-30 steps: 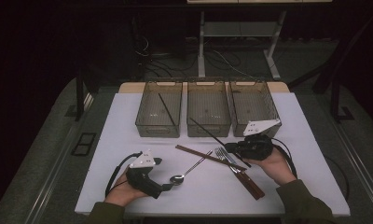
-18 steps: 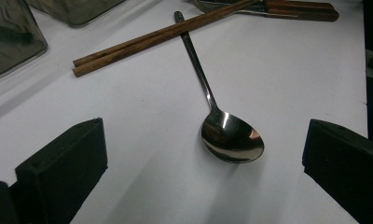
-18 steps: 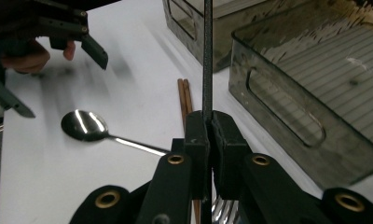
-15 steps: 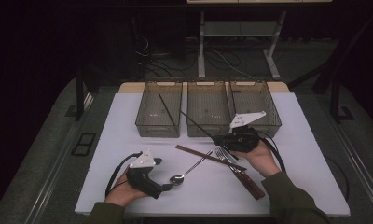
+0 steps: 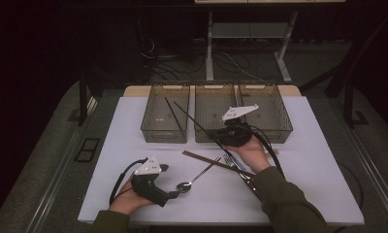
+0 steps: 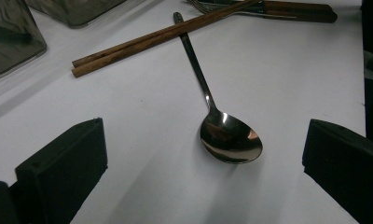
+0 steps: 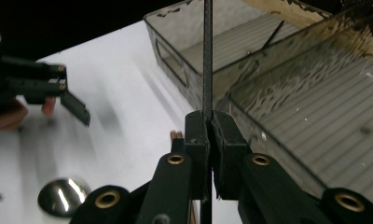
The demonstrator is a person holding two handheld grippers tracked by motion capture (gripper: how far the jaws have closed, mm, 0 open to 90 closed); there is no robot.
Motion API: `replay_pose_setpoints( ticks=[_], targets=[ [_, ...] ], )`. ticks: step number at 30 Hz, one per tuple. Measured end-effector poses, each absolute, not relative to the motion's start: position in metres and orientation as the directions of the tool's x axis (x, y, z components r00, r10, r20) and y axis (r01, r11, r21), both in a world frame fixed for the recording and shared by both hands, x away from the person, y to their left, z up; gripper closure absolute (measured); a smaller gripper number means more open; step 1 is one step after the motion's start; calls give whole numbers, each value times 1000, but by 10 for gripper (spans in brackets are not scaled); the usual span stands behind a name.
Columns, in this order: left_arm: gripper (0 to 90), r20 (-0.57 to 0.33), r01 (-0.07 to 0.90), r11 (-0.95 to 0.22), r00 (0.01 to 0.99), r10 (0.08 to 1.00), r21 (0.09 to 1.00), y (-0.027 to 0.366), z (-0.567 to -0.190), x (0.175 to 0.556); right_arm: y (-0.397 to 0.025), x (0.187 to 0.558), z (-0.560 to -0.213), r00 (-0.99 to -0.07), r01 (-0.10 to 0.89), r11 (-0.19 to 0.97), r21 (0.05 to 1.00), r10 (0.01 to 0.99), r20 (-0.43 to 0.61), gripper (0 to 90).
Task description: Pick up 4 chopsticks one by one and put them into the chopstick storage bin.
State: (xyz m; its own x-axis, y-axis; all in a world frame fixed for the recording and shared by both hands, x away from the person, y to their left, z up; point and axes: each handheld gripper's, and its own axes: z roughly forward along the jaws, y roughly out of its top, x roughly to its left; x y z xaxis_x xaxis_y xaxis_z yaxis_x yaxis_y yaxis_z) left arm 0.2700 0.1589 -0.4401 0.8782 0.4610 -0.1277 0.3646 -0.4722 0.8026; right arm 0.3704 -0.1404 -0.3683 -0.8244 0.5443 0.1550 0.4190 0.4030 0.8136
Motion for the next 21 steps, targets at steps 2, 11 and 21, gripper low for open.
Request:
replay_pose_setpoints(
  ticks=[2,11,21],
  targets=[
    [0,-135,369,-463,876,464,806,158,-440,269,-135,375,-366,-823,421,400,814,546,157,854],
    [0,-140,370,-454,875,464,811,158,-440,269,-112,397,-354,-799,440,368,819,577,170,854],
    [0,-133,357,-453,881,455,817,159,-440,270,-82,419,-341,-787,436,353,828,595,161,854]
  ],
)
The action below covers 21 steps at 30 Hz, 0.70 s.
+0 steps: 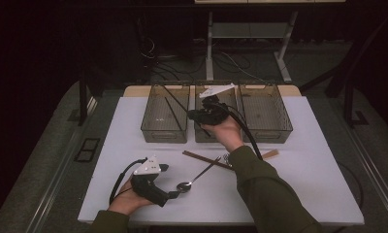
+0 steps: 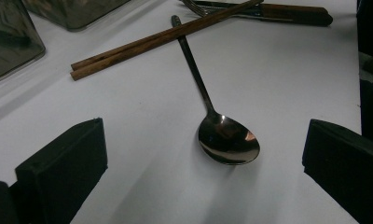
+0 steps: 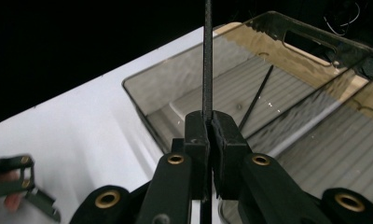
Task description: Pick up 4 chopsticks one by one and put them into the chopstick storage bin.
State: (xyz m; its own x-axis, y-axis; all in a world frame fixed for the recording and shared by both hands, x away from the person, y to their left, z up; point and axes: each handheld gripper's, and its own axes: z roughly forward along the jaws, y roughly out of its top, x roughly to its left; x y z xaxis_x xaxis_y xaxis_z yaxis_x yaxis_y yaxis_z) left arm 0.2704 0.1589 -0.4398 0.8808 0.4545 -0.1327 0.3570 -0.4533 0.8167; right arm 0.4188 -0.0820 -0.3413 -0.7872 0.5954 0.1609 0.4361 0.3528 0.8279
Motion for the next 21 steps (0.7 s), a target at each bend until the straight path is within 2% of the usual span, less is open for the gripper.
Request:
replay_pose_setpoints(
  ticks=[21],
  targets=[
    [0,-139,352,-444,885,444,824,160,-439,271,-27,457,-334,-761,437,312,843,628,162,854]
  ],
)
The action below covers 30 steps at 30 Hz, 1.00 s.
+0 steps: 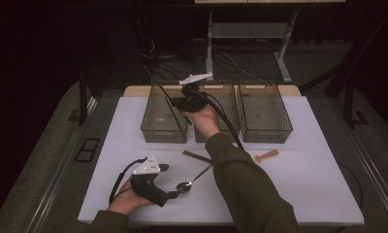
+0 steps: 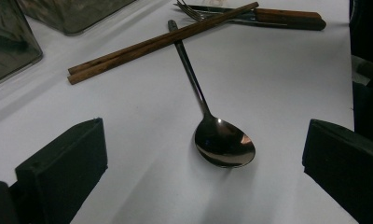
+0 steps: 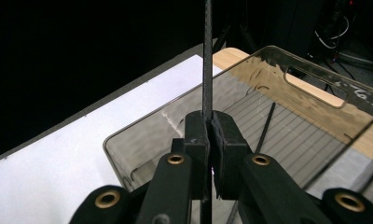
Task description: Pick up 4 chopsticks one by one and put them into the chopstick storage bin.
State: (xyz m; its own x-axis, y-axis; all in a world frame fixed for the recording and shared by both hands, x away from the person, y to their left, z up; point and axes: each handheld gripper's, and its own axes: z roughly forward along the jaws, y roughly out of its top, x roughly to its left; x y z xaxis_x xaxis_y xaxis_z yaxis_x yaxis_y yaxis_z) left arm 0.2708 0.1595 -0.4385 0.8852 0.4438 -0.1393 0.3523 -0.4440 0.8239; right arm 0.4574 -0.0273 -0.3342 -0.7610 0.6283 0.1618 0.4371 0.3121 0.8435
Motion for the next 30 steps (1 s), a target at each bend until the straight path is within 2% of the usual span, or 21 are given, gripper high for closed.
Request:
replay_pose_setpoints(
  ticks=[14,21,26,30],
  targets=[
    [0,-138,345,-451,892,431,823,160,-438,271,0,475,-370,-743,489,313,814,639,201,854],
    [0,-144,352,-448,889,435,822,161,-438,271,7,474,-385,-729,524,372,766,661,177,847],
    [0,-137,346,-452,891,432,822,161,-438,271,7,470,-380,-733,517,378,768,659,169,675],
    [0,-139,347,-446,890,434,825,161,-438,271,1,466,-375,-732,506,374,777,662,158,603]
  ],
)
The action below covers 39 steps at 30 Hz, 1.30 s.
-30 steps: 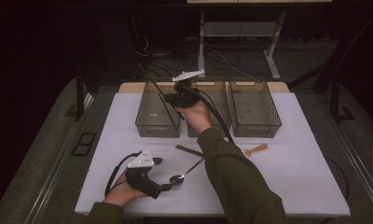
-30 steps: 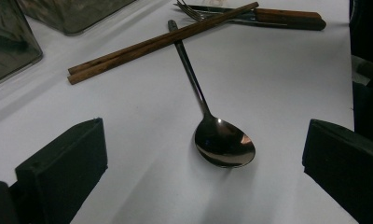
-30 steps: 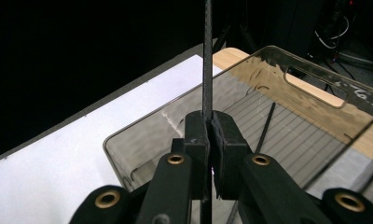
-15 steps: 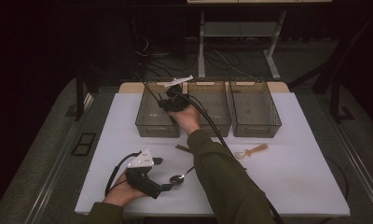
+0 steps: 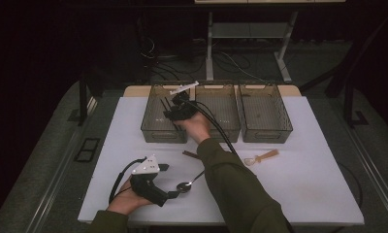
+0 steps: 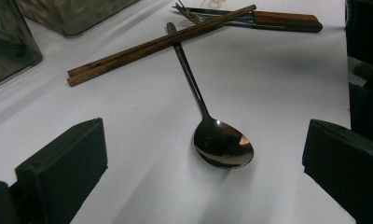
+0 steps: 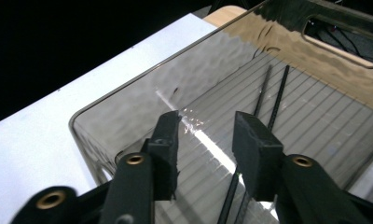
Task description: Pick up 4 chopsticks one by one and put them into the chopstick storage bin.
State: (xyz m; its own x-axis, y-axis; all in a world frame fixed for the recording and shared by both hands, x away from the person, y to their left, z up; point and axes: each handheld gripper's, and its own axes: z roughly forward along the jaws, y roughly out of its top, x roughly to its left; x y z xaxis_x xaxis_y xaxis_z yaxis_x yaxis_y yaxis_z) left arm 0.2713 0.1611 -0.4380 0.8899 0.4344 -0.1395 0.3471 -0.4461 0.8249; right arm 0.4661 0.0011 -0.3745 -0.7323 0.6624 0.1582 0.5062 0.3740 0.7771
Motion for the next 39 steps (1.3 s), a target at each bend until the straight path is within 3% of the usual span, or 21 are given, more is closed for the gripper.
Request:
replay_pose_setpoints(
  ticks=[7,18,39],
  targets=[
    [0,-139,349,-452,890,434,821,160,-438,271,-22,454,-365,-746,499,368,784,642,174,522],
    [0,-141,355,-450,886,442,819,159,-439,271,-68,430,-355,-774,472,373,799,609,173,469],
    [0,-143,360,-450,883,447,818,162,-438,272,-132,374,-360,-830,418,407,812,534,159,441]
  ],
)
